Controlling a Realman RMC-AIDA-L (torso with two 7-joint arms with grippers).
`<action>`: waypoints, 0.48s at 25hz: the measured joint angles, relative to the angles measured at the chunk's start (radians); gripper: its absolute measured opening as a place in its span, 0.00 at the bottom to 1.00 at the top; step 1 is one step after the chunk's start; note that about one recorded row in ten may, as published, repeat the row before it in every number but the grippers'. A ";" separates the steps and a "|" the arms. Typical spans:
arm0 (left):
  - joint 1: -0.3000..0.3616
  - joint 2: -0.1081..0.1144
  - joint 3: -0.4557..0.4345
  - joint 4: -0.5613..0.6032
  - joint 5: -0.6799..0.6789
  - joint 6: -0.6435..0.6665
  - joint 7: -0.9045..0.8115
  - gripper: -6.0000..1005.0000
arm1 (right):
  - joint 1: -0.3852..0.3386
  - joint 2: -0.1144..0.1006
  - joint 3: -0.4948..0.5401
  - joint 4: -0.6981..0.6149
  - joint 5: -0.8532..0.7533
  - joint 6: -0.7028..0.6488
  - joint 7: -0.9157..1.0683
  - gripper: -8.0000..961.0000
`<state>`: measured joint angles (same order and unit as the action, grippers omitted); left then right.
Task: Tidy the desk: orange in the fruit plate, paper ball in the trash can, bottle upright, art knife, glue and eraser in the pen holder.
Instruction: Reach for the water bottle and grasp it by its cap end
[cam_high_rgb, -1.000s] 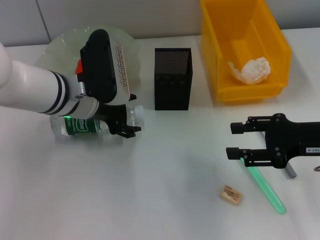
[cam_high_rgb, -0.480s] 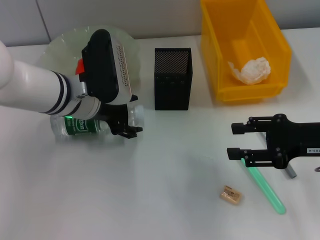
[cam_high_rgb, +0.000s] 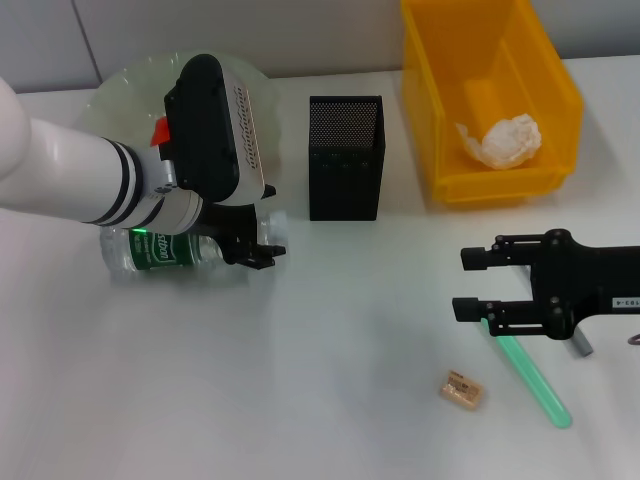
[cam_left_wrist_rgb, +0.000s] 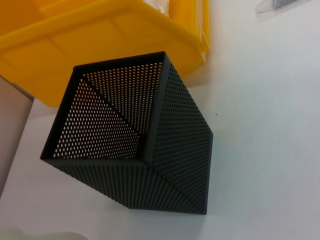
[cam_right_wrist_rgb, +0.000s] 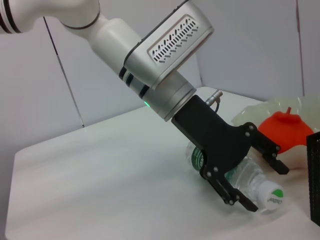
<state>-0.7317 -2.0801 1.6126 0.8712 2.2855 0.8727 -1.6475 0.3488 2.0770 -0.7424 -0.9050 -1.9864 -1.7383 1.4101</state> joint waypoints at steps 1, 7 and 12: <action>0.000 0.000 0.000 0.000 0.000 0.000 0.000 0.79 | 0.001 0.000 0.000 0.000 0.000 0.000 0.000 0.70; -0.001 0.000 0.000 -0.011 0.001 -0.002 0.000 0.75 | 0.003 0.000 0.000 0.000 0.000 0.002 0.000 0.70; -0.001 0.000 0.000 -0.012 0.000 -0.003 0.000 0.72 | 0.004 0.000 0.003 0.000 0.000 0.002 -0.001 0.70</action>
<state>-0.7330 -2.0801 1.6121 0.8588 2.2857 0.8698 -1.6476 0.3527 2.0770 -0.7390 -0.9050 -1.9864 -1.7364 1.4093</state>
